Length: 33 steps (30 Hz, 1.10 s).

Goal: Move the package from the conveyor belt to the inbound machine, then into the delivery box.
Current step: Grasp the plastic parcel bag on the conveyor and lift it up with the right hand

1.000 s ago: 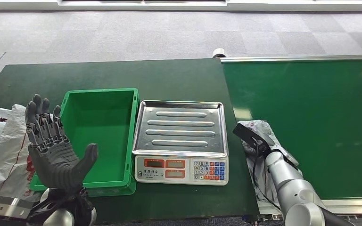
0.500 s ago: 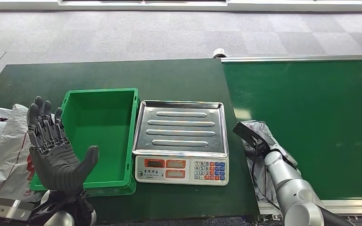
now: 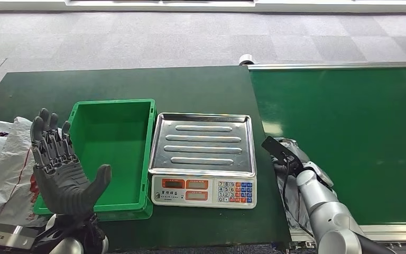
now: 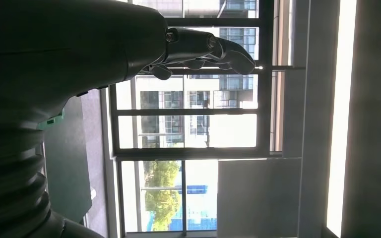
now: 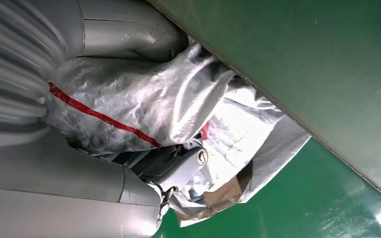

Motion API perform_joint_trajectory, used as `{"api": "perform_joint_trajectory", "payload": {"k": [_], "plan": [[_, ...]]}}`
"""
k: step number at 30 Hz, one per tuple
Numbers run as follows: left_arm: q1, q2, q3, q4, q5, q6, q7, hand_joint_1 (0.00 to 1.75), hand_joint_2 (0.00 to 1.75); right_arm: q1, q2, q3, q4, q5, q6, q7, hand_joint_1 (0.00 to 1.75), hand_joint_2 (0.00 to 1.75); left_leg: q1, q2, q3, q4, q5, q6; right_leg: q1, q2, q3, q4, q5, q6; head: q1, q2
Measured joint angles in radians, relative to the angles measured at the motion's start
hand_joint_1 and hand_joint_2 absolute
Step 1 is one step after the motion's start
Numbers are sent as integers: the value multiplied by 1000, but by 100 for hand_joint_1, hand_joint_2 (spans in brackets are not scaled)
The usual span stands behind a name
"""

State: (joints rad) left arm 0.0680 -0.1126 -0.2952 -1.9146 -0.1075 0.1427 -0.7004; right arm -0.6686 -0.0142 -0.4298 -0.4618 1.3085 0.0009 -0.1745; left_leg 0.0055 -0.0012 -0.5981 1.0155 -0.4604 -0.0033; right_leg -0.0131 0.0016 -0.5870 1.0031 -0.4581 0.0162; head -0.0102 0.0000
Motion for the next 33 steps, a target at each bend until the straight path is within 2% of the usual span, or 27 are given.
{"api": "perform_joint_trajectory", "payload": {"k": [10, 12, 14, 16, 18, 20, 22, 25, 33], "plan": [[0, -5, 1, 0, -7, 2, 0, 0, 175, 18, 15, 40, -48, -30, -15, 16, 175, 175, 0, 0, -1, 0, 0, 0, 0, 0, -1, 0, 0, 0, 0, 0], [1, -6, 1, -2, -9, 5, 0, 0, 175, 22, 20, 44, -61, -40, -41, 19, 175, 175, 0, 0, -1, 0, 0, 0, 0, 0, -1, 0, 0, 0, 0, 0], [7, -7, 1, -9, -11, 8, 0, 0, 175, 37, 31, 47, -100, -63, -128, 20, 175, 175, 0, 0, -1, 0, 0, 0, 0, 0, -1, 0, 0, 0, 0, 0], [16, -10, 1, -17, -11, 6, 0, 0, 175, 77, 57, 52, -219, -90, -321, 17, 175, 175, 0, -2, -1, 0, 0, 0, 0, -2, -1, 0, 0, 0, 0, 0], [21, -17, 1, -19, -8, -4, 0, 0, 175, 133, 88, 70, -415, -103, -534, 8, 175, 175, 0, -5, -2, 0, 0, 0, 0, -5, -1, 0, -2, 0, 0, 0], [20, -24, 1, -15, -5, -13, 0, 0, 175, 187, 113, 100, -630, -92, -655, -3, 175, 175, 0, -6, -2, 0, 0, 0, 0, -7, -1, 0, -3, -1, 0, 0], [18, -29, 1, -8, 0, -17, 0, 0, 175, 226, 134, 129, -813, -70, -696, -12, 175, 175, 0, -4, -1, 0, -2, 0, 0, -5, -1, 0, -4, -1, 0, 0], [15, -35, 1, 0, 3, -18, 0, 0, 175, 264, 153, 155, -980, -55, -703, -19, 175, 175, 0, -2, 0, 0, -3, 0, 0, -3, 0, 0, -4, -1, 0, 0], [-2, -36, -10, 21, 24, -4, 0, 0, 175, 284, 225, 151, -1173, -38, -703, -173, 175, 175, 0, -1, 1, 0, -3, 0, 0, -2, 0, 0, -4, -1, 0, 0]]}}
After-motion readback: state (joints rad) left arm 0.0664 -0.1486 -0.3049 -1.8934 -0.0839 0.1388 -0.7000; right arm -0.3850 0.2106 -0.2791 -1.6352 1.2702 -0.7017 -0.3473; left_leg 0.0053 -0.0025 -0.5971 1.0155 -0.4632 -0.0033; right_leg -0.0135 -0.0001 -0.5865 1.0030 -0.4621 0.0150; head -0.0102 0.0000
